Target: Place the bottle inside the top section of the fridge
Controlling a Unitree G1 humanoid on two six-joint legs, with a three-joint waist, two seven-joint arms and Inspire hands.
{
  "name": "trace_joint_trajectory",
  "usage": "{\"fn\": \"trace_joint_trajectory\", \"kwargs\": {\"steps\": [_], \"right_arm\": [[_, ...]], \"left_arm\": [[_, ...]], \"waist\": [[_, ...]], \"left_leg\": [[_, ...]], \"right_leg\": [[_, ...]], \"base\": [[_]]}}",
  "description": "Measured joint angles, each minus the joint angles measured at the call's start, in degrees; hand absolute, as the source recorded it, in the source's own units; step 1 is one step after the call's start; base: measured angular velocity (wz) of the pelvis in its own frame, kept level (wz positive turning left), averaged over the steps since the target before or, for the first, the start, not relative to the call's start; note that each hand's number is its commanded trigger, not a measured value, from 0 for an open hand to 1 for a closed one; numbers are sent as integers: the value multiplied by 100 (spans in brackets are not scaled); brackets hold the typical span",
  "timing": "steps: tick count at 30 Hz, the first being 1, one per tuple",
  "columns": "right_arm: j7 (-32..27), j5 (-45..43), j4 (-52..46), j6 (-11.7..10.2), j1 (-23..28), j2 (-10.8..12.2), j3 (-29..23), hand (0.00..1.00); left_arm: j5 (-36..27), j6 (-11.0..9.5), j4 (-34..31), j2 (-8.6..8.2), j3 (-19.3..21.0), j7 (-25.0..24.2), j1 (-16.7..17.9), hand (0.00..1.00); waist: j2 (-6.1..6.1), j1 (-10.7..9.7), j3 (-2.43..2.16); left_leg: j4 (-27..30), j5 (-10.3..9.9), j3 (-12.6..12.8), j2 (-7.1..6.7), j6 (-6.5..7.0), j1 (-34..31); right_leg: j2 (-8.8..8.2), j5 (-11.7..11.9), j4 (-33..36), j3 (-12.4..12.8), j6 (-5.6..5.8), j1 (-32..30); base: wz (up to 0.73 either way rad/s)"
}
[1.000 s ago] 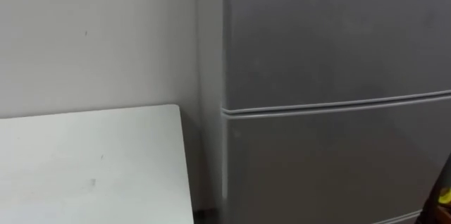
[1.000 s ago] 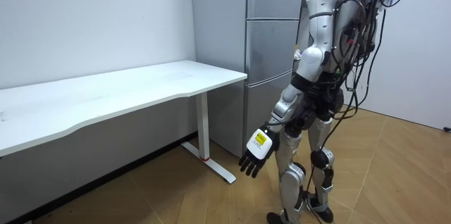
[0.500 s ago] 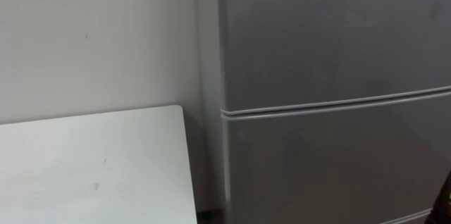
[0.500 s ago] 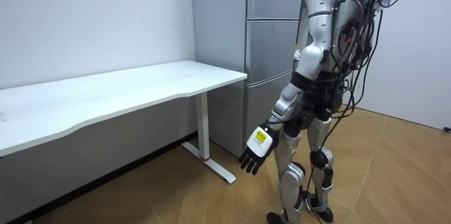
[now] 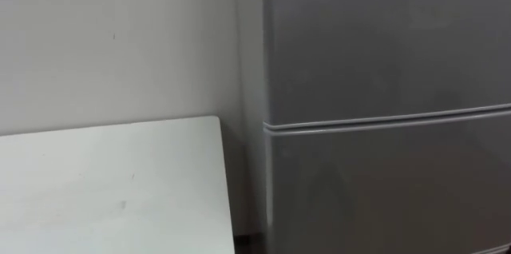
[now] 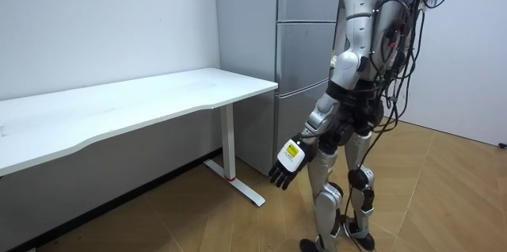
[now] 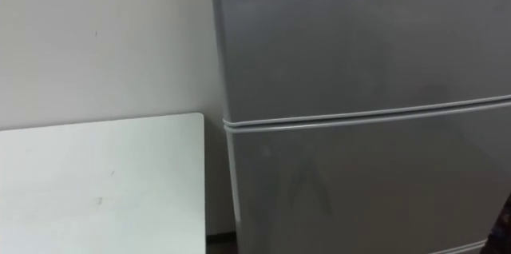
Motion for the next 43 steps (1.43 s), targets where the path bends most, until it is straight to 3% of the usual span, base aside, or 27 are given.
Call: {"fn": "trace_joint_trajectory", "kwargs": {"steps": [10, 16, 31, 43], "right_arm": [[182, -134, 43, 0, -38, -2, 114, 0], [321, -355, 177, -1, -81, 1, 129, 0], [425, -355, 238, -11, -128, -1, 168, 0], [513, -348, 237, -21, -125, -14, 354, 0]], "left_arm": [[-195, -26, -1, -15, -43, 8, -8, 0], [-197, -59, -11, -16, -38, 9, -42, 0], [-193, -251, -22, -16, -207, 82, 27, 0], [-200, -280, -23, -17, -212, 131, 9, 0]], "waist": [[13, 26, 3], [10, 172, -2], [7, 150, 5], [-3, 160, -1]], "left_leg": [[3, -3, -176, -66, 10, -19], [-1, -4, -215, -78, 11, -44], [33, -3, -363, -93, 12, -106], [43, -3, -461, -109, 12, -94]], "right_leg": [[-38, -30, -62, -155, 34, 84], [-40, -37, -80, -162, 45, 79], [-40, -37, -77, -331, 46, 171], [-40, -40, -94, -352, 50, 165]], "base": [[9], [3], [5], [2]]}}
